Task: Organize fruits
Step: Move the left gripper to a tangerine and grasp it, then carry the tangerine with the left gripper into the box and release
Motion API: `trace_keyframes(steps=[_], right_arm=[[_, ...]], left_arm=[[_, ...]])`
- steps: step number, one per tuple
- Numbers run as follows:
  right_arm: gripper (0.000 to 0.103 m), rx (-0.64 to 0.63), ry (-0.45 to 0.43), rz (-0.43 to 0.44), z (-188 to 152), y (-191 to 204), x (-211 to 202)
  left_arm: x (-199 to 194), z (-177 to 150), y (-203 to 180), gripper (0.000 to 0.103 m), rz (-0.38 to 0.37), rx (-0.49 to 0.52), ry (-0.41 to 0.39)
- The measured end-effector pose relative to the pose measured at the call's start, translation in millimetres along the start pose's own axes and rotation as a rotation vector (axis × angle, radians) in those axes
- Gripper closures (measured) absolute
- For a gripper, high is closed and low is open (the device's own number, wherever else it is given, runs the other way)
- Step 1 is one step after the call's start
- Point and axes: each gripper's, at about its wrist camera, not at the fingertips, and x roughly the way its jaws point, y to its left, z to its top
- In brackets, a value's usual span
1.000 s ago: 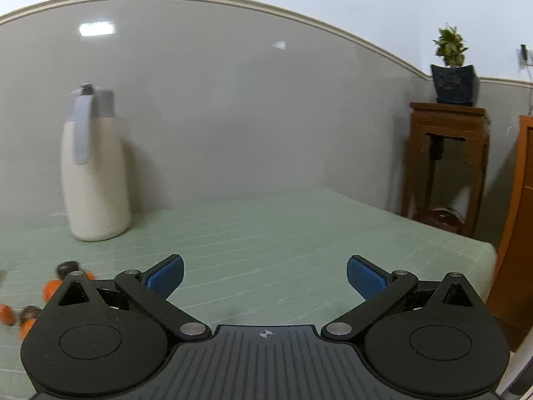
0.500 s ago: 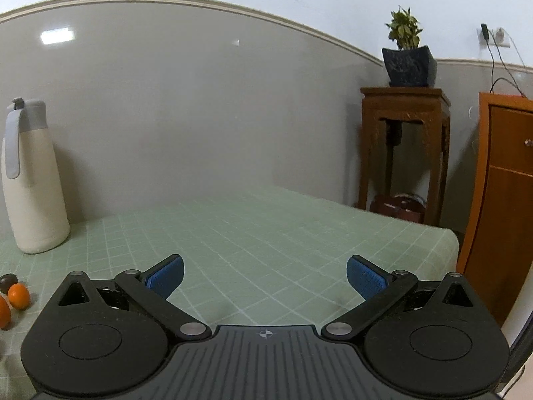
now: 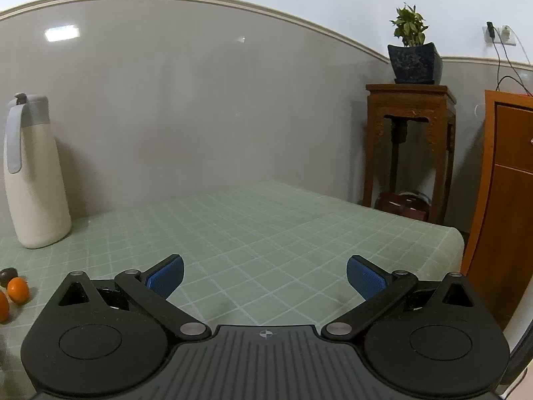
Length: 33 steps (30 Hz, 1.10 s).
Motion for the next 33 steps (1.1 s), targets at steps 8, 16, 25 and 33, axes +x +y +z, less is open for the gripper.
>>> trace_keyframes(steps=[8, 16, 25, 33], right_arm=[[0.0, -0.003, 0.001, 0.031, -0.8, 6.5, -2.5], [0.0, -0.023, -0.011, 0.076, -2.8, 21.6, -9.1], [0.0, -0.07, -0.032, 0.148, -7.2, 46.7, -20.6], [0.0, -0.112, -0.043, 0.229, -13.5, 72.2, -30.3]], left_arm=[[-16.4, 5.4, 8.7, 0.074, 0.01, 0.0, -0.05], [-43.7, 11.8, 39.1, 0.074, 0.116, 0.003, -0.153], [-45.0, 14.3, 112.6, 0.074, 0.285, -0.062, -0.143], [-33.6, 5.0, 170.6, 0.074, 0.399, -0.149, -0.075]])
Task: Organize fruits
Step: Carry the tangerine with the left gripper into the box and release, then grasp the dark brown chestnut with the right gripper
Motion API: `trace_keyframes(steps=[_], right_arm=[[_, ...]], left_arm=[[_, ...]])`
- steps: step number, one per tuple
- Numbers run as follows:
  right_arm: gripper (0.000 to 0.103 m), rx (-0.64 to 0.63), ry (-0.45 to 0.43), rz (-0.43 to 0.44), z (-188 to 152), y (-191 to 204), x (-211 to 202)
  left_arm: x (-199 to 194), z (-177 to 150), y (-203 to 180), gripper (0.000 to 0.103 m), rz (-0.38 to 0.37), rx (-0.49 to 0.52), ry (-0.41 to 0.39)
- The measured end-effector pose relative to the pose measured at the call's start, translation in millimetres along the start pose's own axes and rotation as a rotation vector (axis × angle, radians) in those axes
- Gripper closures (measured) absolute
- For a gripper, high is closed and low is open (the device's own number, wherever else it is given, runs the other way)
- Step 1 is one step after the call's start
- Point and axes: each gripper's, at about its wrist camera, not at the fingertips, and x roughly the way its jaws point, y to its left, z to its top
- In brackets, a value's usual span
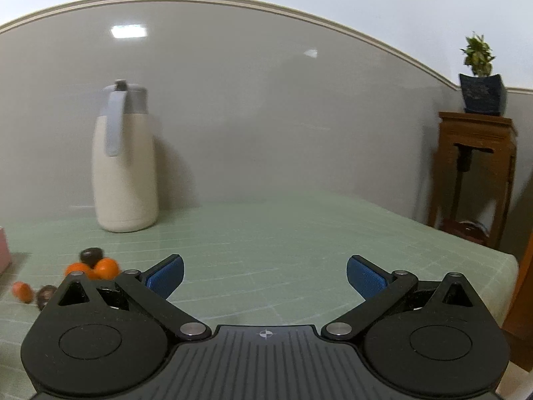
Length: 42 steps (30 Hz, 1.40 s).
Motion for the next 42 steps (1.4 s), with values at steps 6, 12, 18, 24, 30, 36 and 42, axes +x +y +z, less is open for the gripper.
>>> trace_keyframes(steps=[6, 12, 18, 24, 30, 36, 42], right_arm=[[0.0, -0.007, 0.022, 0.082, -1.3, 23.1, 1.6], [0.0, -0.016, 0.035, 0.189, -1.6, 48.2, 1.8], [0.0, -0.001, 0.087, 0.315, 2.2, 72.9, 8.5], [0.0, 0.019, 0.188, 0.388, 0.6, 96.8, 23.7], [0.0, 0.026, 0.252, 0.409, -2.9, 114.8, 38.8], [0.022, 0.0, 0.27, 0.433, -4.8, 136.2, 42.5], [0.029, 0.014, 0.331, 0.438, -4.5, 144.4, 56.7]], left_arm=[[7.4, -6.2, 23.1, 0.069, 0.032, -0.046, 0.047], [-5.4, -6.3, 34.5, 0.049, 0.022, -0.081, 0.024], [-23.5, -5.5, 52.5, 0.032, 0.009, -0.108, -0.019], [-34.5, -15.4, 73.2, 0.026, 0.063, -0.144, -0.055], [-34.6, -22.4, 90.5, 0.021, 0.122, -0.165, -0.048], [-31.4, -27.0, 107.6, 0.021, 0.155, -0.186, -0.025], [-29.6, -30.3, 116.1, 0.021, 0.162, -0.197, -0.01]])
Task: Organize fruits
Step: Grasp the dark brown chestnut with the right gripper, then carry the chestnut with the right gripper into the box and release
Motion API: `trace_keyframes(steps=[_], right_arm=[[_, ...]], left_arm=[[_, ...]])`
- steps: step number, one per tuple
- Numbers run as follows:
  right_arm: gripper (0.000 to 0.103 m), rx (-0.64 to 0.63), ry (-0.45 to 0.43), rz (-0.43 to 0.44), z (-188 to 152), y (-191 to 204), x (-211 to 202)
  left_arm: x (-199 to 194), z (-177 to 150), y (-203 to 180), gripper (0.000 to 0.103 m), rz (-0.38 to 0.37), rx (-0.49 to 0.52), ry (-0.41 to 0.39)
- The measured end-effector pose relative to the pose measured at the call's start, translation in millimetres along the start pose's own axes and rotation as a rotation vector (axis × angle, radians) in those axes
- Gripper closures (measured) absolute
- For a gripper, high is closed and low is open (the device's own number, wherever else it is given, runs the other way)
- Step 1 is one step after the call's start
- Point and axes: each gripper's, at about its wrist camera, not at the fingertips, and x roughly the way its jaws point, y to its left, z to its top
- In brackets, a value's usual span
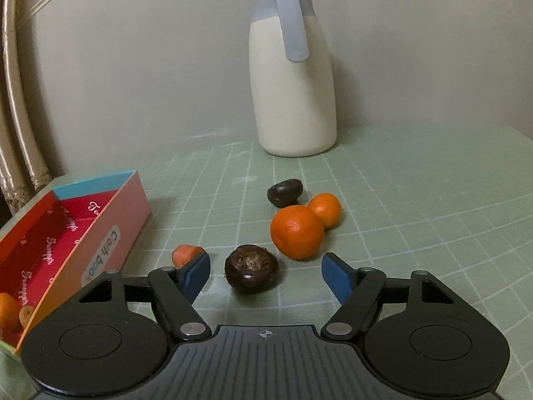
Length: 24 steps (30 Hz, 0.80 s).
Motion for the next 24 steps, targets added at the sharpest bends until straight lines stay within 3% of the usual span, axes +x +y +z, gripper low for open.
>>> trace_keyframes(steps=[3, 4, 9, 17, 24], right_arm=[[0.041, -0.001, 0.038, 0.01, 4.7, 0.8, 9.7], [0.053, 0.001, 0.058, 0.019, 5.3, 0.5, 13.5], [0.062, -0.039, 0.066, 0.021, 2.7, 5.7, 18.2], [0.064, -0.04, 0.014, 0.069, 3.4, 6.5, 3.1], [0.064, -0.04, -0.086, 0.239, 6.2, 16.4, -25.7]], left_arm=[[-1.3, -1.2, 0.9, 0.02, 0.005, 0.004, -0.009], [-1.5, -1.4, 1.1, 0.02, 0.006, 0.004, -0.01], [-0.5, -2.1, 3.3, 0.02, 0.015, 0.001, -0.003], [-0.3, -1.5, 10.7, 0.019, 0.035, -0.022, 0.0], [-0.2, -0.2, 21.6, 0.019, 0.063, -0.06, 0.002]])
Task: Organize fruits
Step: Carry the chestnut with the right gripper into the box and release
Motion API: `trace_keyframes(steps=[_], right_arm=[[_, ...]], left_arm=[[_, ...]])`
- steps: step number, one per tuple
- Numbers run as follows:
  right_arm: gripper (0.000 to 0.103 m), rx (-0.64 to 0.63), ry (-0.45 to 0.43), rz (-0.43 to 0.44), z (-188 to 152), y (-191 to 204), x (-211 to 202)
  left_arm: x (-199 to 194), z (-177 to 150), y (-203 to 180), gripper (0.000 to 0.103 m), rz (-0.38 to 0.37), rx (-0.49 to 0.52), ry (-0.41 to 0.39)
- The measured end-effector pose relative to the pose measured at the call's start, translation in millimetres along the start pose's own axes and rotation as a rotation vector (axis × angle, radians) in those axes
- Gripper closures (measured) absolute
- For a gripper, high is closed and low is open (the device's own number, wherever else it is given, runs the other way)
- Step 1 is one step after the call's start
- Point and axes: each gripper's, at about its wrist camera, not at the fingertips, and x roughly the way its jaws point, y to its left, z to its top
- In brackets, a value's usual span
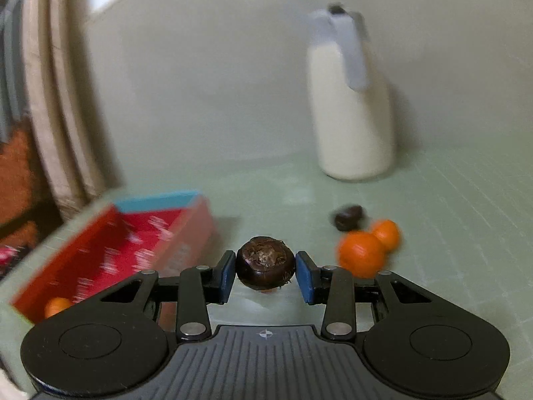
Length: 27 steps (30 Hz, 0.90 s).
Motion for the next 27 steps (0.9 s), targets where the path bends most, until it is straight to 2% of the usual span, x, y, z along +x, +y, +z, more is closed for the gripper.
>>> trace_keyframes(steps=[4, 8, 12, 16, 17, 18, 19, 20, 22, 27], right_arm=[[0.064, -0.025, -0.051, 0.154, 1.8, 17.7, -13.8], [0.064, -0.067, -0.029, 0.284, -3.0, 39.0, -13.4], [0.064, -0.124, -0.006, 0.357, -9.8, 58.8, -11.8], [0.063, -0.163, 0.019, 0.378, -16.7, 72.0, -8.1], [0.06, -0.175, 0.017, 0.382, -18.0, 74.8, -8.0], [0.051, -0.192, 0.018, 0.384, -20.1, 77.0, -9.4], [0.023, -0.205, 0.014, 0.376, -22.1, 79.4, -12.9], [0.008, -0.208, -0.01, 0.364, -22.6, 80.0, -15.9], [0.007, -0.206, -0.058, 0.363, -20.9, 79.1, -20.3], [0.007, -0.179, -0.084, 0.34, -15.7, 68.6, -25.7]], left_arm=[[1.2, -0.4, 3.5, 0.019, 0.007, -0.005, 0.01], [0.4, -1.3, 2.0, 0.019, 0.013, 0.003, 0.007], [-0.6, -2.1, 0.2, 0.019, 0.01, 0.014, 0.005], [-0.4, -2.3, 0.0, 0.019, 0.01, 0.014, 0.006], [-0.2, -2.3, -0.4, 0.019, 0.01, 0.013, 0.008], [-0.5, -2.6, -0.6, 0.019, 0.01, 0.014, 0.009], [-0.8, -2.7, -0.9, 0.019, 0.009, 0.014, 0.01], [-1.4, -2.8, -0.8, 0.019, 0.009, 0.015, 0.01], [-0.9, -2.5, -0.4, 0.019, 0.008, 0.012, 0.009], [-1.3, -3.4, -3.6, 0.019, 0.003, 0.016, 0.013]])
